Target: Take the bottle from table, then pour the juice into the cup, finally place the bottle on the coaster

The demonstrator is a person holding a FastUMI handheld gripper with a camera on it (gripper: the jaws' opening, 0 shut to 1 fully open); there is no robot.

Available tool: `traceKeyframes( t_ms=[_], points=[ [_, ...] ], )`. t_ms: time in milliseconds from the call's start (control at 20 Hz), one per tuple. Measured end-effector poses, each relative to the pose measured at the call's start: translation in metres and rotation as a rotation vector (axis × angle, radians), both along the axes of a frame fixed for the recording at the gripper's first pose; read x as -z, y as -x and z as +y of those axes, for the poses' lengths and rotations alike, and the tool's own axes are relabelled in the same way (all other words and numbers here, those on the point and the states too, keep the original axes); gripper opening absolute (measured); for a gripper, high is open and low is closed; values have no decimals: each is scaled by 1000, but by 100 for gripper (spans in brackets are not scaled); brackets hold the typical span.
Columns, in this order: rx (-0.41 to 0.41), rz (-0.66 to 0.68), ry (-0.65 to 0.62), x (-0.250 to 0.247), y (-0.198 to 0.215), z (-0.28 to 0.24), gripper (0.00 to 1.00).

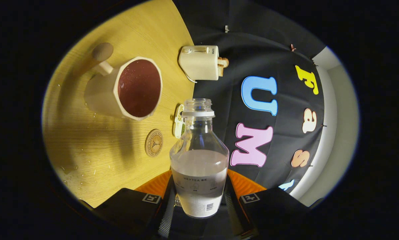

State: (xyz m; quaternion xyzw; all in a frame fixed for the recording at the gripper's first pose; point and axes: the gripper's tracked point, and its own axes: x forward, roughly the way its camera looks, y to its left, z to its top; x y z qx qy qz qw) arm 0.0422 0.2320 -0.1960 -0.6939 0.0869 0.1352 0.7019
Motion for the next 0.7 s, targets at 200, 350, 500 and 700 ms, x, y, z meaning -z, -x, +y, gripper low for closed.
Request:
traceKeyframes(
  t_ms=[200,350,500,700],
  points=[
    [-4,-1,29,2,-1,0,71],
    [-7,1,49,4,0,-1,71],
    [-3,9,54,4,-1,-3,71],
    [-17,4,70,1,-1,-3,71]
  ],
)
